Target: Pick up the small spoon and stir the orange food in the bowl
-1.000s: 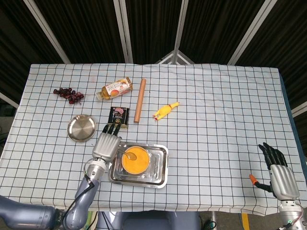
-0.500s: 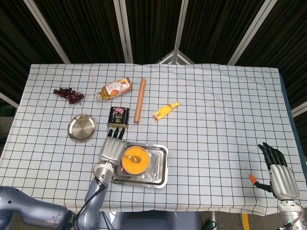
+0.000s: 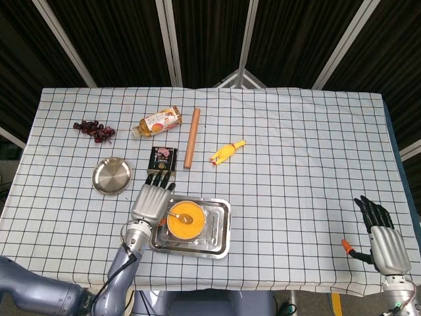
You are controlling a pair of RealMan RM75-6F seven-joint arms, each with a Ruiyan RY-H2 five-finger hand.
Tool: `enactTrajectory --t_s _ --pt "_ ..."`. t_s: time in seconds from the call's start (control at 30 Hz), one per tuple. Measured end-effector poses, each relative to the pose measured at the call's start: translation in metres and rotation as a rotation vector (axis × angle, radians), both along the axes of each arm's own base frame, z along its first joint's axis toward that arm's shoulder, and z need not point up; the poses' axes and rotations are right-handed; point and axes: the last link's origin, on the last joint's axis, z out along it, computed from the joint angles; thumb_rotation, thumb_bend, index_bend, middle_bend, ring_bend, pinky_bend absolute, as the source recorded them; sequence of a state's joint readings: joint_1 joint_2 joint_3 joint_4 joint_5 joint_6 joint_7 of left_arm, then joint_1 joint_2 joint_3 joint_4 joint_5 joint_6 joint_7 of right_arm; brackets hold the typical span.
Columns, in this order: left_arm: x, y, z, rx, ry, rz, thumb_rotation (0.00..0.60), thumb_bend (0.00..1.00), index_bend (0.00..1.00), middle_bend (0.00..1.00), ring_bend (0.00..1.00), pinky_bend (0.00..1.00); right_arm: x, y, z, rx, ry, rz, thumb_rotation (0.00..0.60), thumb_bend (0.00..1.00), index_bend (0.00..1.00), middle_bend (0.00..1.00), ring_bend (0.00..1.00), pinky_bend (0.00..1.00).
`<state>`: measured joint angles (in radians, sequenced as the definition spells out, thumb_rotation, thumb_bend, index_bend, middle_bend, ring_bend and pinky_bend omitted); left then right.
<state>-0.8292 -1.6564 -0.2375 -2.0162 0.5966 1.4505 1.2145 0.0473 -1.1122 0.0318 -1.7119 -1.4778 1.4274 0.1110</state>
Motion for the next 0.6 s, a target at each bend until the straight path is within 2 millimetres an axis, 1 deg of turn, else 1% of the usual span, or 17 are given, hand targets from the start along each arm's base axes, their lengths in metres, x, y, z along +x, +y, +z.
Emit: enactTrajectory --t_s 0.03,0.07,0.1,0.13,0.17,0.2,0.23,0.33,0.4,0.6 --pt "-0.001 0.001 0.004 0.007 -0.007 -0.004 0.6 0.09 0.16 0.18 0.25 0.39 0.0 0.0 0.0 0.001 0.001 0.001 0.6 0.32 0.0 0.0 0.0 0.0" --pt "-0.002 0.002 0.007 0.014 -0.01 -0.006 0.6 0.09 0.16 0.32 0.39 0.51 0.0 0.0 0.0 0.001 0.002 0.001 0.6 0.32 0.0 0.0 0.0 0.0" --pt "-0.003 0.003 0.012 0.024 -0.008 -0.01 0.6 0.09 0.18 0.49 0.55 0.63 0.0 0.0 -0.001 0.002 0.002 0.001 0.6 0.32 0.0 0.0 0.0 0.0" --pt "-0.005 0.004 0.015 0.032 -0.007 -0.015 0.6 0.1 0.23 0.7 0.74 0.78 0.0 0.0 -0.001 0.002 0.003 0.002 0.6 0.32 0.0 0.0 0.0 0.0" --pt "-0.006 0.006 0.018 0.041 -0.007 -0.021 0.6 0.11 0.28 0.82 0.85 0.86 0.0 0.0 -0.001 0.002 0.004 0.002 0.6 0.32 0.0 0.0 0.0 0.0" --pt "-0.006 0.007 0.022 0.052 -0.011 -0.031 0.6 0.12 0.37 0.93 0.94 0.94 0.0 0.0 -0.001 0.002 0.004 0.002 0.6 0.32 0.0 0.0 0.0 0.0" --pt "-0.007 0.008 0.024 0.057 -0.017 -0.037 0.6 0.14 0.44 0.98 0.99 0.98 0.0 0.0 -0.001 0.002 0.004 0.001 0.6 0.32 0.0 0.0 0.0 0.0" --pt "-0.01 0.008 0.028 0.051 -0.034 -0.038 0.6 0.2 0.55 1.0 1.0 1.0 0.0 0.0 -0.002 0.002 0.006 -0.002 0.6 0.32 0.0 0.0 0.0 0.0" --pt "-0.013 0.008 0.028 0.04 -0.022 -0.03 0.6 0.23 0.57 1.0 1.0 1.0 0.0 0.0 -0.002 0.002 0.006 -0.003 0.6 0.32 0.0 0.0 0.0 0.0" --pt "-0.02 0.007 0.021 -0.01 0.02 0.034 0.6 0.31 0.57 1.0 1.0 1.0 0.0 0.0 -0.001 0.0 0.005 -0.005 0.6 0.32 0.0 0.0 0.0 0.0"
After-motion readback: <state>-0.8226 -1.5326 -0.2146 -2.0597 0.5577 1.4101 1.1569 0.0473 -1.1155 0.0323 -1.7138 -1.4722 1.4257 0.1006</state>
